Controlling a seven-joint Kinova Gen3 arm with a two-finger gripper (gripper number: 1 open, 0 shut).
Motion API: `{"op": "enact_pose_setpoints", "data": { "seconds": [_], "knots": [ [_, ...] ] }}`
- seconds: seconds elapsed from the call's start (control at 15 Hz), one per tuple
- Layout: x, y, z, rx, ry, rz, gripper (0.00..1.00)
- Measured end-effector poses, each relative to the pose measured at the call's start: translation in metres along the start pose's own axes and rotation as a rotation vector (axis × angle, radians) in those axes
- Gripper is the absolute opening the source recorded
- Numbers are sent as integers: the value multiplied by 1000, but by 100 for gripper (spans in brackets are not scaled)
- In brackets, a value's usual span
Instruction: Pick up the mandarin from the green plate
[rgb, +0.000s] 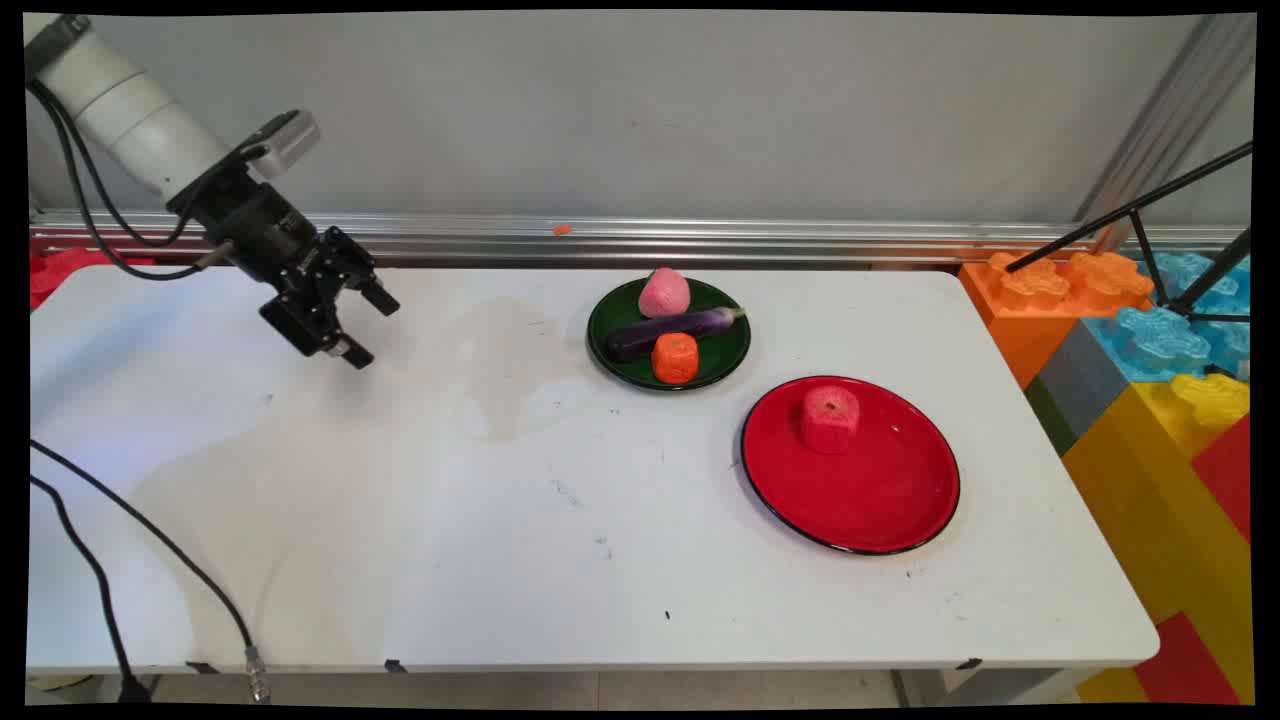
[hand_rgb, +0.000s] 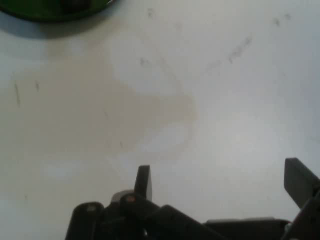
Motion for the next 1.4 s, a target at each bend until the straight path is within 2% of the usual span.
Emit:
{"op": "enact_pose_setpoints", "data": {
  "seconds": [0.2, 0.53, 0.8, 1.2, 1.4],
  "knots": [
    [17, 2, 7, 35, 26, -22, 100],
    [75, -4, 31, 130, 86, -87, 100],
    [117, -12, 59, 183, 114, -129, 100],
    [163, -20, 119, 228, 113, -167, 100],
    [180, -25, 148, 250, 92, -148, 100]
  ]
}}
